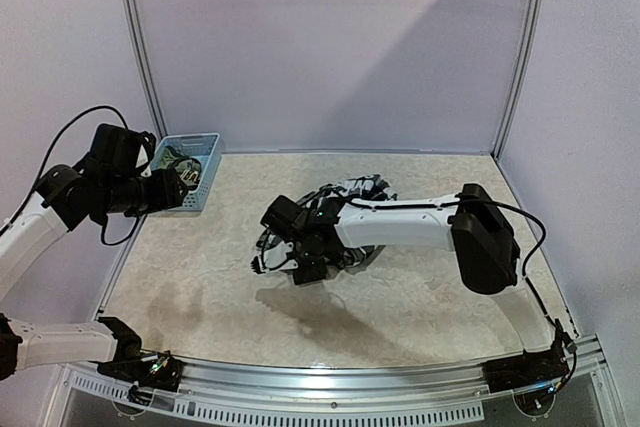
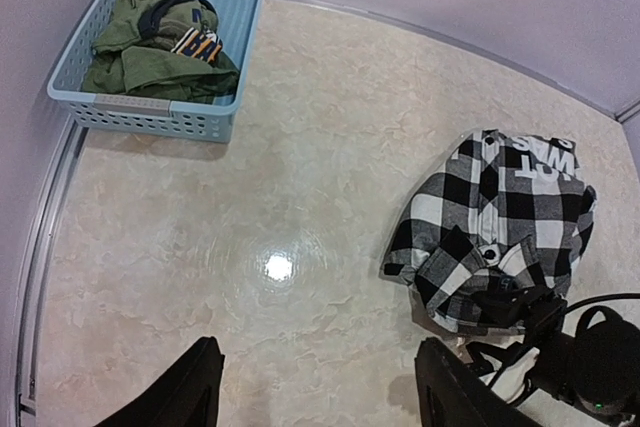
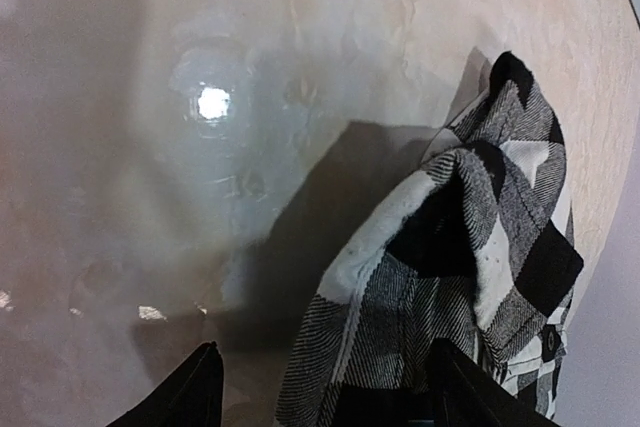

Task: Fold and stack the mixed laundry pile
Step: Pick up the crumpled shirt from the center of the board, then flatten out the crumpled shirt at the center of the board.

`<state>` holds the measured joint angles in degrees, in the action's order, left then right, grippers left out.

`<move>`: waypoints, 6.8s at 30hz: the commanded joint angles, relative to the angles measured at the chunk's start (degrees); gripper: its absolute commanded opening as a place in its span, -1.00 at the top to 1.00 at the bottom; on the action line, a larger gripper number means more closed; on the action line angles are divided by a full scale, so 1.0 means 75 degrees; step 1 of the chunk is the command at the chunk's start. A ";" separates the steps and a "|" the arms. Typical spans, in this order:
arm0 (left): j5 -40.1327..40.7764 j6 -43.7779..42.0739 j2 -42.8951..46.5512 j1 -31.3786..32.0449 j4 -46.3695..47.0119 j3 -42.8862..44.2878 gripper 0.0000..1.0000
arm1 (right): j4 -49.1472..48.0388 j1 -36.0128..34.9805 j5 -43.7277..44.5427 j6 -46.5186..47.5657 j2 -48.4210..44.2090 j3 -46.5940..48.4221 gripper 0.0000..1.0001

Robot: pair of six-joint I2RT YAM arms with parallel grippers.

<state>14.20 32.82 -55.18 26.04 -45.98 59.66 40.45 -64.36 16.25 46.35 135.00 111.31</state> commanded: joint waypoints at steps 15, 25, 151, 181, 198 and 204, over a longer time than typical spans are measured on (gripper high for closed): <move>0.0234 -0.0182 0.0387 -0.0120 0.0051 -0.0380 -0.35 | -0.0635 -0.0111 0.0605 -0.0962 -0.1509 0.1794 1.00; -0.0385 -0.0577 -0.0235 -0.0106 0.0531 -0.0132 -0.36 | -0.0197 0.1285 -0.0092 -0.1670 -0.4148 0.2951 1.00; 0.1493 -0.3431 -0.7143 0.1188 0.0893 0.5191 0.09 | -0.1550 0.9667 -0.4088 -0.5703 -0.6647 -0.6436 -0.15; -0.2384 -0.0267 -0.4248 0.3114 0.2814 -0.0668 -0.05 | -0.0208 0.1658 -0.2950 0.1067 -0.7297 -0.8087 -0.33; -0.2953 0.0815 -0.4333 0.3345 0.3579 -0.2002 -0.02 | -0.1643 0.0593 -0.1962 0.0845 -0.6169 -0.7712 0.44; -0.2845 0.0775 -0.4500 0.3392 0.3721 -0.2120 -0.01 | -0.0681 0.0953 -0.2863 0.0288 -0.6070 -0.6331 1.00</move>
<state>-7.25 38.39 -87.48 50.72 -19.90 45.08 31.79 -59.13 -0.73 51.57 89.14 56.29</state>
